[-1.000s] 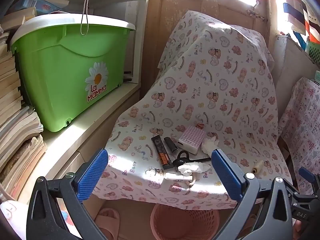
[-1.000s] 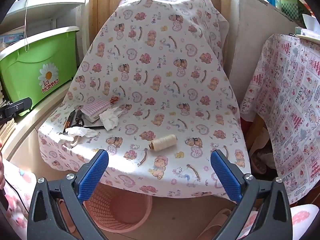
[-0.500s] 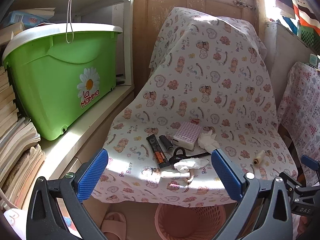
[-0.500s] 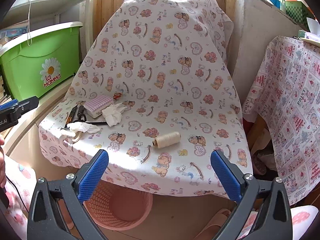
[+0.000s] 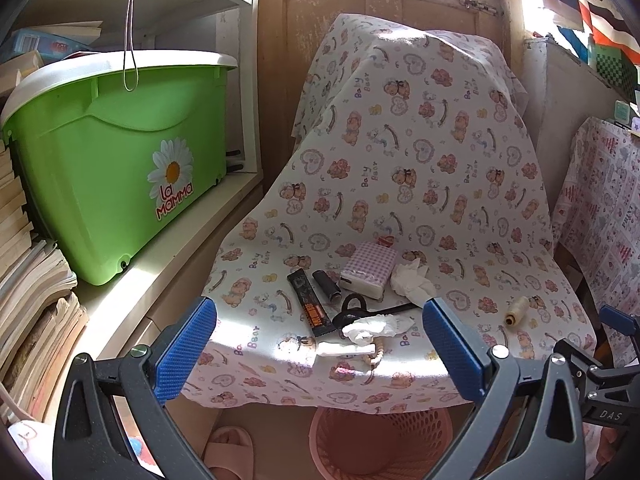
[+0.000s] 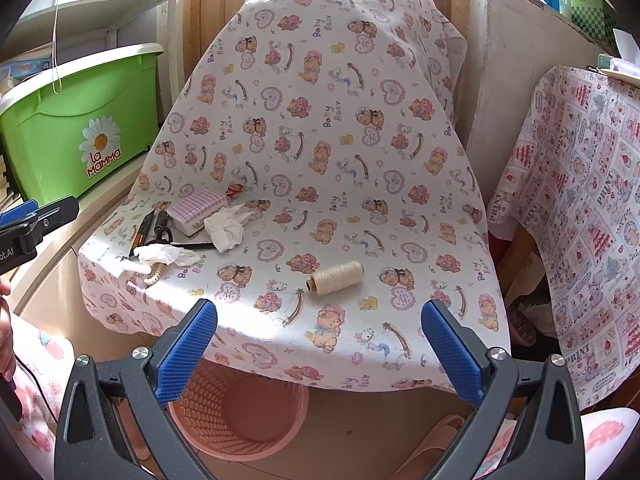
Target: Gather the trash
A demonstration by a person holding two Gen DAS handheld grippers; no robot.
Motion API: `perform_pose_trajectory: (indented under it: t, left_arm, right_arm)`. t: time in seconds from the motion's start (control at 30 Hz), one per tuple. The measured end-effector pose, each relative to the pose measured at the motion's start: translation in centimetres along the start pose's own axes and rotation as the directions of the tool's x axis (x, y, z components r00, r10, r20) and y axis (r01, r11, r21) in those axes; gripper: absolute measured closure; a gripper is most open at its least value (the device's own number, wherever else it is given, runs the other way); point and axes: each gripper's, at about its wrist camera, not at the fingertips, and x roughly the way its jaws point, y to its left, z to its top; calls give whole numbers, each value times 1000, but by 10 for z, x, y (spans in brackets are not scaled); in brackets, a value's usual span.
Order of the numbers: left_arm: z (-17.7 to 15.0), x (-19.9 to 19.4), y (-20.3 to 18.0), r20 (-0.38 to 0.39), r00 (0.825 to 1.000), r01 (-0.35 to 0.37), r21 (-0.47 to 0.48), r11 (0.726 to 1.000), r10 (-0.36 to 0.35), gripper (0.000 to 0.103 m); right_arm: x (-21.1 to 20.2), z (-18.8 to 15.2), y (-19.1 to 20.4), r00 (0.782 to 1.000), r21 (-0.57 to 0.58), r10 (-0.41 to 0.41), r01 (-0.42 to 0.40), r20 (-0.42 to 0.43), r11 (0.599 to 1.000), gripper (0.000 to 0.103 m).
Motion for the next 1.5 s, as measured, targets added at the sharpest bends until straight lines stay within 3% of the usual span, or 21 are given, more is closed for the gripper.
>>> perform_pose_trajectory:
  t: [1.5]
  left_arm:
    - [-2,8,-1,-28,1000,5,1,1000,-5,1]
  right_arm:
    - [0,-2,3,1000,-5,20,-20,-8,1000,0]
